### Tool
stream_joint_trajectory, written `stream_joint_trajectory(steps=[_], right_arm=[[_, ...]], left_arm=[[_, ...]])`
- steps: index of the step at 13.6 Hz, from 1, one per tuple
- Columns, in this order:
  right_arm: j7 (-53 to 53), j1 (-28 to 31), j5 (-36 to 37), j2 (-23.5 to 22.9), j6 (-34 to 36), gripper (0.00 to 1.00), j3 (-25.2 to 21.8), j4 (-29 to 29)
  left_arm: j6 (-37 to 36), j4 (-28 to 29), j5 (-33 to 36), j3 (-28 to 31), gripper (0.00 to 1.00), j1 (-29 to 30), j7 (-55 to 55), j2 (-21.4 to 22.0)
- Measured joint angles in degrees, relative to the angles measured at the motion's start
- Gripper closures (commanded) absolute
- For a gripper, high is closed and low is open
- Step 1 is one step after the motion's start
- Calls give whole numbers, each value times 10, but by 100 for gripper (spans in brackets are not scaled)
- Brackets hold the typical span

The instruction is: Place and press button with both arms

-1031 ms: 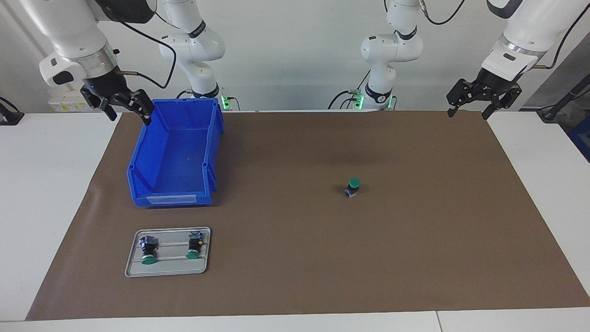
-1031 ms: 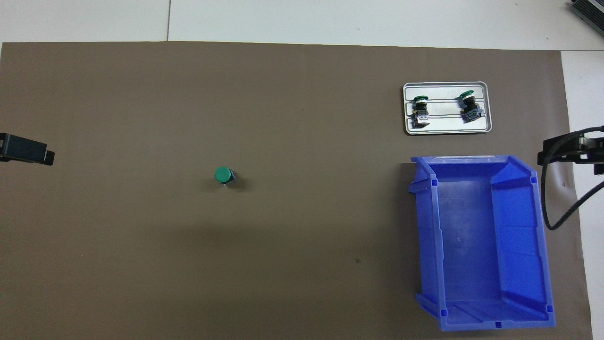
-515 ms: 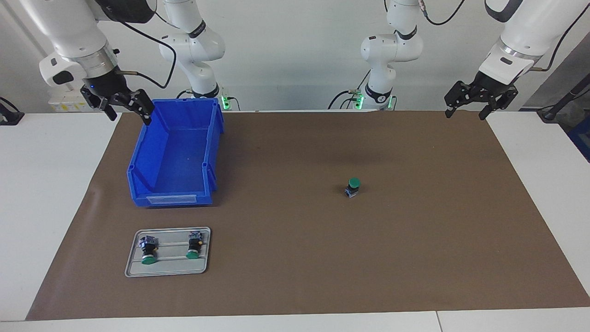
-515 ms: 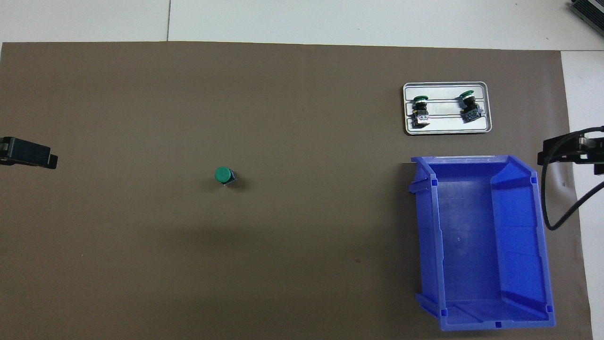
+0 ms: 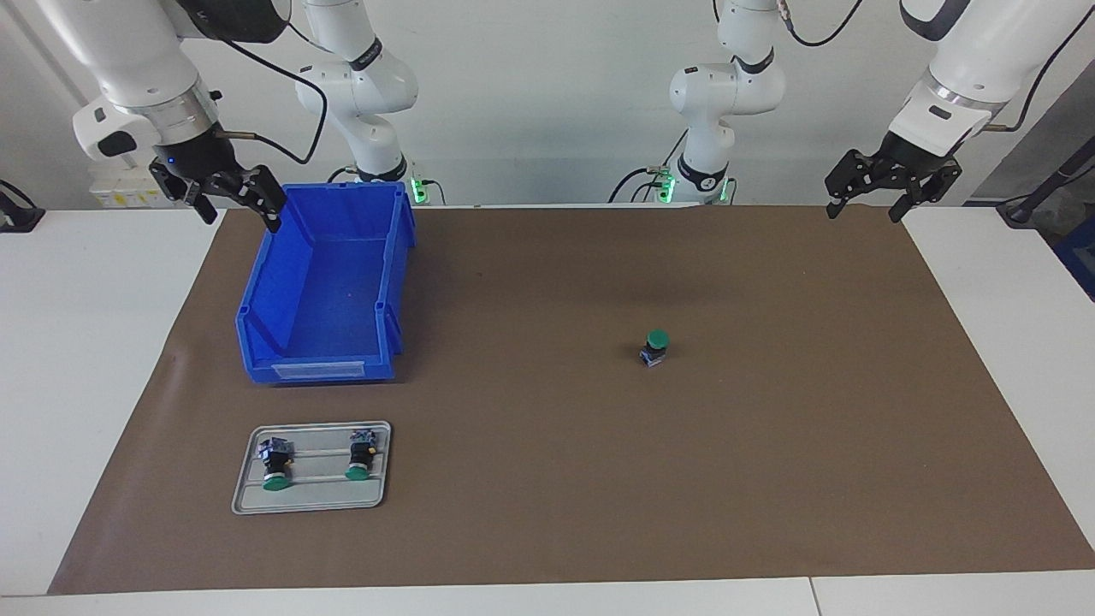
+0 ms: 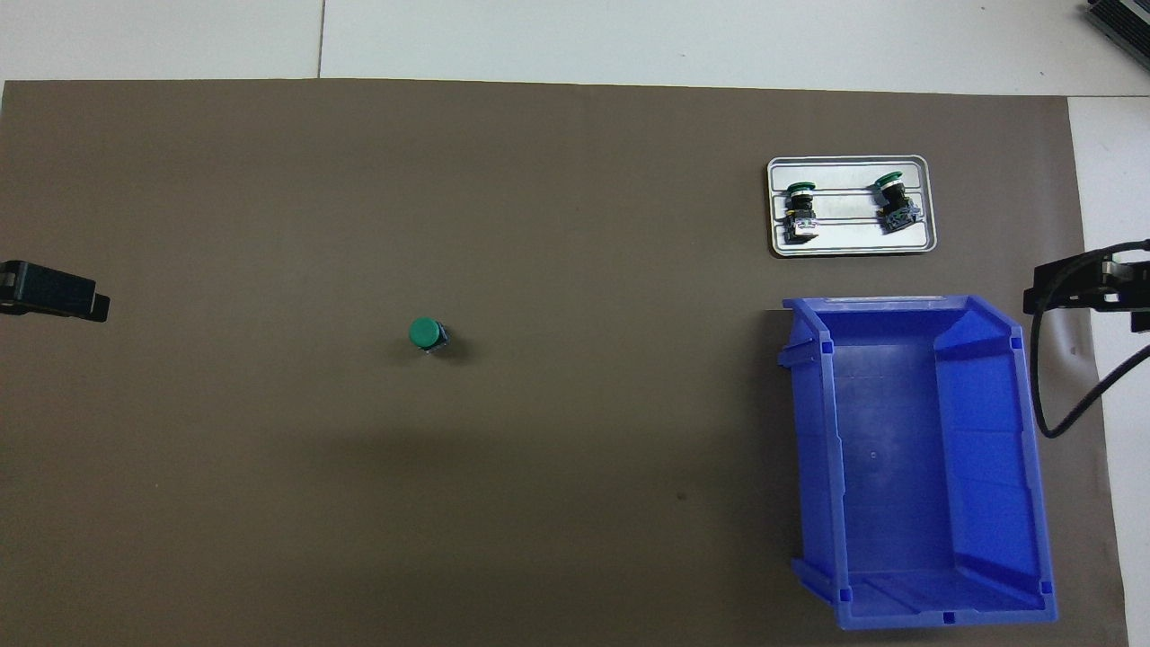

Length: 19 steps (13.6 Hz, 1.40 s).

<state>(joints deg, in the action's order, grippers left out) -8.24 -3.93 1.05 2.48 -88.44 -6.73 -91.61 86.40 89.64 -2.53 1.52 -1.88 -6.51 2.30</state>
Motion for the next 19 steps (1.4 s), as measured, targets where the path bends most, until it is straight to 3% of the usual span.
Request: stream_joint_trajectory(steps=[3,7,10,13,19], right_arm=[[-34,-29,-2,-4,-34,0,3,-3],[-157,-152,-9,-48,-99,0,8,-5],[-248,-250,-24,-135,-178,0,11,29],[-285,-342,-40,-237,-329,0,12,52],[-291,-439,-40,-392,-520,0,16,93]], left_arm=[[0,0,0,0,0,0,0,0],[0,0,0,0,0,0,0,0],[-1,0,0,0,0,0,0,0],[-1,0,0,0,0,0,0,0],[-1,0,0,0,0,0,0,0]])
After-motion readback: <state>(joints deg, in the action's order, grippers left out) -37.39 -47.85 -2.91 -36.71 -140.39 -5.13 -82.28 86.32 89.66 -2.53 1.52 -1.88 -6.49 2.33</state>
